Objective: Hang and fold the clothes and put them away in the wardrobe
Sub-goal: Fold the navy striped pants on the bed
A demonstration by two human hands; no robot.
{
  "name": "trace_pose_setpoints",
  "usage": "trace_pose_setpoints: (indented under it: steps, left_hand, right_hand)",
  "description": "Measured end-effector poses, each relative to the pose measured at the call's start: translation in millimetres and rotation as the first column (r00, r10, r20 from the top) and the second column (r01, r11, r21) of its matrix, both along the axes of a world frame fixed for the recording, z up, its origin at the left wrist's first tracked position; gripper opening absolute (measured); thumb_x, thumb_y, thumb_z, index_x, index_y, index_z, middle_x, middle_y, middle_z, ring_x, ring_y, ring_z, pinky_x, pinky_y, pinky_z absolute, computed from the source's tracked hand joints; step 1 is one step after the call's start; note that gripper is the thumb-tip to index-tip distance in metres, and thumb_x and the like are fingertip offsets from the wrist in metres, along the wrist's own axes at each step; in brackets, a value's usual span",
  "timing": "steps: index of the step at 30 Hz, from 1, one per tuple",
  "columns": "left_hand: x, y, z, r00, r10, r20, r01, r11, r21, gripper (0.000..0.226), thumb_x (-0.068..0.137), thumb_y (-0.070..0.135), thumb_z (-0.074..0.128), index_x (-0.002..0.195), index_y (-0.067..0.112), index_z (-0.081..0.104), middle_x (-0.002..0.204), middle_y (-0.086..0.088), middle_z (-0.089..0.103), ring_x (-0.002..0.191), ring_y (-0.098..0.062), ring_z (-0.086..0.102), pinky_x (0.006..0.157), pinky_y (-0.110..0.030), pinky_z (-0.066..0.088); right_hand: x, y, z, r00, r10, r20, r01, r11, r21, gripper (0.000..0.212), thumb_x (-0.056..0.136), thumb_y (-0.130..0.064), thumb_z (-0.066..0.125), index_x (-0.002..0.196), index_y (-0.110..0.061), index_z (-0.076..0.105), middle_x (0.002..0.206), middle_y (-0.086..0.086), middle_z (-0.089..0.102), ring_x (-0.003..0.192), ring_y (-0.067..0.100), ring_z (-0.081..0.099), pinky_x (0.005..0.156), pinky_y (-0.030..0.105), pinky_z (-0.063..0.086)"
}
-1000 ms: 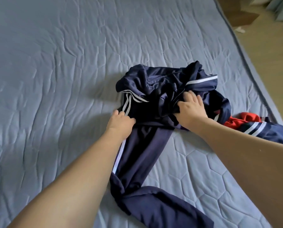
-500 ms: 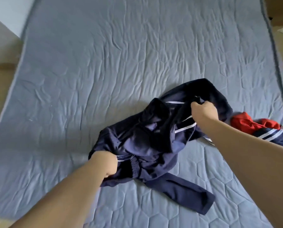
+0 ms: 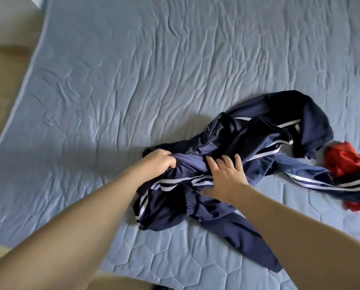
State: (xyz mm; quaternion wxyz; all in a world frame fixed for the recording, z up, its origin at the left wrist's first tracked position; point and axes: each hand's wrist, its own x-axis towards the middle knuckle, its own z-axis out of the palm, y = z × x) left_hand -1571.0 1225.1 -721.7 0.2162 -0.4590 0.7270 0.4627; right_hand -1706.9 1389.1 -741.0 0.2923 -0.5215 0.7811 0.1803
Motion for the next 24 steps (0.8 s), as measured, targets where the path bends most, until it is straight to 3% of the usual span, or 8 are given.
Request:
trace_pose_setpoints:
  steps: [3, 5, 12, 15, 18, 21, 22, 24]
  left_hand:
    - [1, -19, 25, 0.921, 0.389, -0.007, -0.378, 0.899, 0.219, 0.017, 0.065, 0.031, 0.052, 0.051, 0.021, 0.050, 0.053, -0.002, 0.046, 0.053, -0.021, 0.039, 0.057, -0.033, 0.030]
    - [7, -36, 33, 0.843, 0.534, 0.061, -0.526, 0.796, 0.299, 0.032, 0.080, 0.024, 0.051, 0.051, 0.016, 0.058, 0.048, -0.003, 0.054, 0.046, -0.021, 0.048, 0.051, -0.025, 0.036]
    - [34, -73, 13, 0.646, 0.762, -0.051, -0.763, 0.641, -0.079, 0.035, 0.087, 0.022, 0.054, 0.116, 0.003, 0.060, 0.113, -0.016, 0.064, 0.096, -0.032, 0.060, 0.081, -0.039, 0.048]
    - [46, -66, 13, 0.606, 0.780, -0.158, -0.793, 0.609, -0.035, 0.046, 0.089, 0.025, 0.063, 0.126, 0.007, 0.043, 0.109, -0.008, 0.059, 0.079, -0.017, 0.054, 0.061, -0.026, 0.041]
    - [65, -50, 10, 0.789, 0.597, -0.142, -0.594, 0.802, 0.069, 0.072, 0.082, 0.017, 0.067, 0.141, 0.024, 0.025, 0.124, -0.006, 0.047, 0.095, -0.012, 0.052, 0.074, -0.022, 0.041]
    - [86, -44, -4, 0.987, -0.002, -0.160, -0.045, 0.956, -0.291, 0.100, 0.068, 0.019, 0.067, 0.149, 0.037, 0.011, 0.156, -0.003, 0.004, 0.142, -0.024, 0.017, 0.110, -0.036, 0.026]
    - [92, -46, -10, 0.956, -0.282, -0.083, 0.216, 0.866, -0.451, 0.102, 0.066, 0.020, 0.064, 0.149, 0.041, 0.008, 0.157, -0.004, -0.004, 0.145, -0.027, 0.009, 0.113, -0.042, 0.024]
    - [93, -46, -11, 0.649, -0.725, 0.232, 0.692, 0.435, -0.577, 0.100, 0.074, 0.016, 0.061, 0.149, 0.044, 0.001, 0.158, -0.006, -0.016, 0.145, -0.032, -0.004, 0.114, -0.055, 0.017]
  right_hand:
    - [-1, -15, 1, 0.993, -0.087, -0.085, 0.074, 0.987, -0.145, 0.036, 0.091, -0.036, 0.048, 0.122, -0.018, 0.049, 0.123, 0.005, 0.057, 0.122, 0.028, 0.043, 0.115, 0.048, 0.008]
    - [-8, -37, 11, 0.980, -0.183, -0.072, 0.162, 0.959, -0.231, 0.022, 0.088, -0.023, 0.048, 0.109, -0.017, 0.055, 0.111, 0.008, 0.065, 0.111, 0.028, 0.054, 0.109, 0.042, 0.020]
    - [-36, -107, 54, 0.925, -0.380, -0.034, 0.220, 0.604, -0.766, 0.056, 0.069, 0.000, 0.049, 0.123, -0.012, 0.050, 0.123, 0.013, 0.045, 0.112, 0.034, 0.042, 0.106, 0.042, 0.024]
    - [-13, -99, 48, 0.993, -0.106, -0.043, 0.051, 0.751, -0.659, 0.047, 0.073, -0.006, 0.054, 0.119, -0.013, 0.054, 0.119, 0.011, 0.048, 0.107, 0.035, 0.047, 0.097, 0.041, 0.034]
    - [23, -72, 31, 0.986, 0.097, 0.137, -0.057, 0.962, -0.268, 0.053, 0.088, -0.031, 0.053, 0.137, -0.019, 0.037, 0.138, 0.005, 0.038, 0.126, 0.028, 0.036, 0.107, 0.037, 0.026]
    - [60, -49, 14, 0.970, 0.203, 0.135, -0.183, 0.972, -0.150, 0.070, 0.086, -0.044, 0.052, 0.145, -0.018, 0.024, 0.148, 0.006, 0.024, 0.135, 0.028, 0.024, 0.115, 0.039, 0.016]
    - [74, -46, 7, 0.969, 0.210, 0.131, -0.185, 0.967, -0.178, 0.069, 0.086, -0.042, 0.054, 0.144, -0.017, 0.027, 0.147, 0.007, 0.026, 0.134, 0.029, 0.026, 0.115, 0.040, 0.016]
    - [101, -42, -4, 0.965, 0.222, 0.137, -0.189, 0.957, -0.221, 0.066, 0.085, -0.038, 0.055, 0.143, -0.015, 0.033, 0.146, 0.010, 0.031, 0.132, 0.032, 0.029, 0.115, 0.042, 0.018]
